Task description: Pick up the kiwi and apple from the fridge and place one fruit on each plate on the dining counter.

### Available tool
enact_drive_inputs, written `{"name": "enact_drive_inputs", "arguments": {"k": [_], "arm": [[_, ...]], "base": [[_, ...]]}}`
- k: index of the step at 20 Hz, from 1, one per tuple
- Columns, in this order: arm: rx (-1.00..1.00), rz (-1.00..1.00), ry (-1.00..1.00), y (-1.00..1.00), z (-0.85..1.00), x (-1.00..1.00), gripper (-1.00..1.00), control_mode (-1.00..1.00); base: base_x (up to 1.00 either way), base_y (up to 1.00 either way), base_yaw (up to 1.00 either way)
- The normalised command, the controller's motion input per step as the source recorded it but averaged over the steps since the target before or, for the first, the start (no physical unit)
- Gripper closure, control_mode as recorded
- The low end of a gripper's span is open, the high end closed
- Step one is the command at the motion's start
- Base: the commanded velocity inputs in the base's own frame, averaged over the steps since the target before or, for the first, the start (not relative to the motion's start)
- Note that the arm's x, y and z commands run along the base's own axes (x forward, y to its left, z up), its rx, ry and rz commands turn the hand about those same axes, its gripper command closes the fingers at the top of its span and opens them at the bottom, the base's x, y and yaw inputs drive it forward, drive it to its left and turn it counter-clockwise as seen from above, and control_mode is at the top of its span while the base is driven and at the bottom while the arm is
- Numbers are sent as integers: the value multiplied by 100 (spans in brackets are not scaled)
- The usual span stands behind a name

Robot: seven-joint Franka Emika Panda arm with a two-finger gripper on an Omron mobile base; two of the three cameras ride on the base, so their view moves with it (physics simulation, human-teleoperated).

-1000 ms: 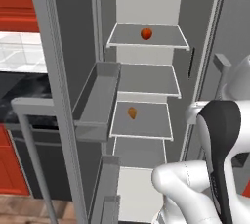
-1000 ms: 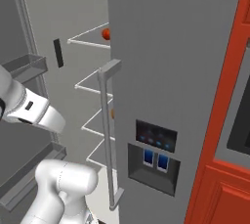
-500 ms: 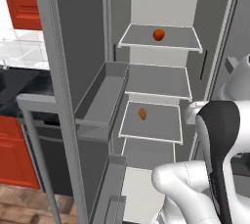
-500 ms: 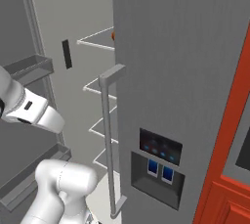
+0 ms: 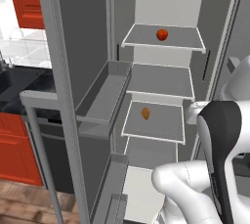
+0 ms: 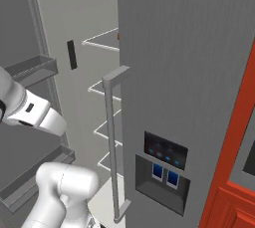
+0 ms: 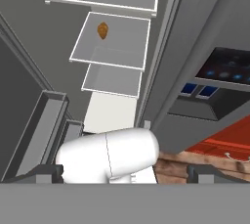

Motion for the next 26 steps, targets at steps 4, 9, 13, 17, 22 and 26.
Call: {"name": "enact_drive_inputs", "arguments": {"k": [4,9,13,17,22,26], "arm": [[0,0,0,0,0,0,-100,100],[0,0,0,0,0,-1,-100,-100],[-5,14,-33,11,16,-33,-100,-100],[-7,31,-37,7,40,-20,-100,-100],[0,14,-23,0,100,15,-100,-100],[0,-5,5,0,100,88,-100,-100]], "base": [[0,0,0],[0,0,0],[0,0,0],[0,0,0],[0,0,0],[0,0,0]]}}
